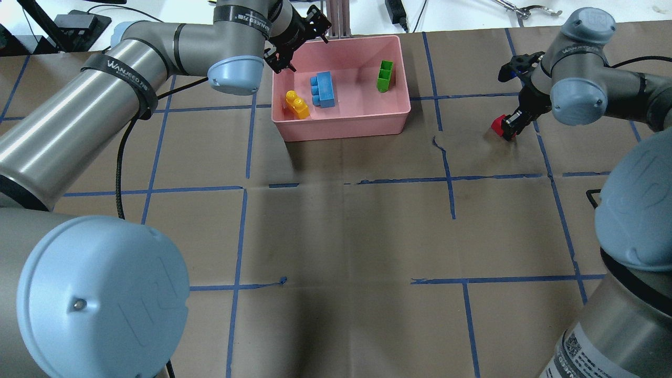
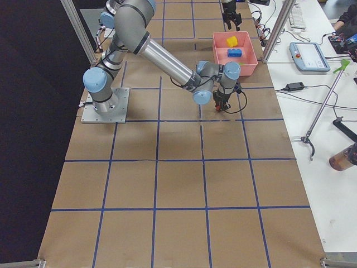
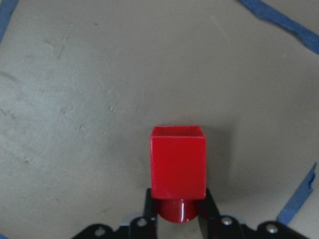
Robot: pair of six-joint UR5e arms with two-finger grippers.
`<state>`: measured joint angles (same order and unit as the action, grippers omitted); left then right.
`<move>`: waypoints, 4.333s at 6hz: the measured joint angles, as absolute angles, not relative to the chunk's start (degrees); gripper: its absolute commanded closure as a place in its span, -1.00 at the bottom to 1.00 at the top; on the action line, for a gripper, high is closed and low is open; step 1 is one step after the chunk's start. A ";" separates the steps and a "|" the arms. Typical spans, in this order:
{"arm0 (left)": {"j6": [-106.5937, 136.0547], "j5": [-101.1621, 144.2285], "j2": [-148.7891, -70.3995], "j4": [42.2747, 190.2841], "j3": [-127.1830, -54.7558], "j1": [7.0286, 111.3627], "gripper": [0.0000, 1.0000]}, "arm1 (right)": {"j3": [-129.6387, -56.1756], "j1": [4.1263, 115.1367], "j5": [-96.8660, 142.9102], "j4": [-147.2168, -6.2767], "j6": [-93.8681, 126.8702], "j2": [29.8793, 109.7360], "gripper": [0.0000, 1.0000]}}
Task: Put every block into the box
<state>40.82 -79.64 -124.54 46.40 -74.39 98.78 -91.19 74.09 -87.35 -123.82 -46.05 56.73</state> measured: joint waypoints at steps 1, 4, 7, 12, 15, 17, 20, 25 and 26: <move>35.78 -79.78 -122.85 47.56 -75.33 97.05 -0.98 | -89.74 74.16 -87.47 -123.51 -45.84 57.01 0.82; 10.37 -84.20 -109.03 60.54 -85.52 88.74 -0.99 | -78.37 75.66 -87.11 -112.95 -36.61 59.31 0.82; -8.39 -88.65 -92.87 78.15 -93.23 82.61 -1.00 | -64.96 87.09 -85.62 -99.72 -9.97 58.56 0.82; -5.93 -91.95 -85.38 92.96 -92.24 83.13 -1.00 | -58.76 101.27 -83.41 -107.20 17.10 47.23 -0.99; -7.04 -89.12 -85.38 91.96 -92.31 83.18 -1.00 | -58.55 101.02 -83.96 -107.57 17.20 48.41 -0.99; -7.35 -88.90 -85.48 90.59 -92.93 83.22 -1.00 | -59.24 99.43 -84.52 -101.12 16.61 53.48 -0.99; -9.95 -88.94 -85.60 88.38 -93.20 83.23 -1.00 | -63.92 94.02 -89.50 -85.85 7.30 64.29 -0.98; -10.28 -88.94 -85.52 88.00 -93.09 83.23 -1.00 | -87.79 90.20 -89.67 -84.66 1.47 86.85 -0.98; -10.26 -88.94 -85.52 87.96 -93.13 83.23 -1.00 | -88.23 90.14 -89.50 -84.91 2.18 87.67 -0.98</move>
<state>-10.26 -88.94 -85.52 87.96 -93.13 83.23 -88.23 90.14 -89.50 -84.91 2.18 87.67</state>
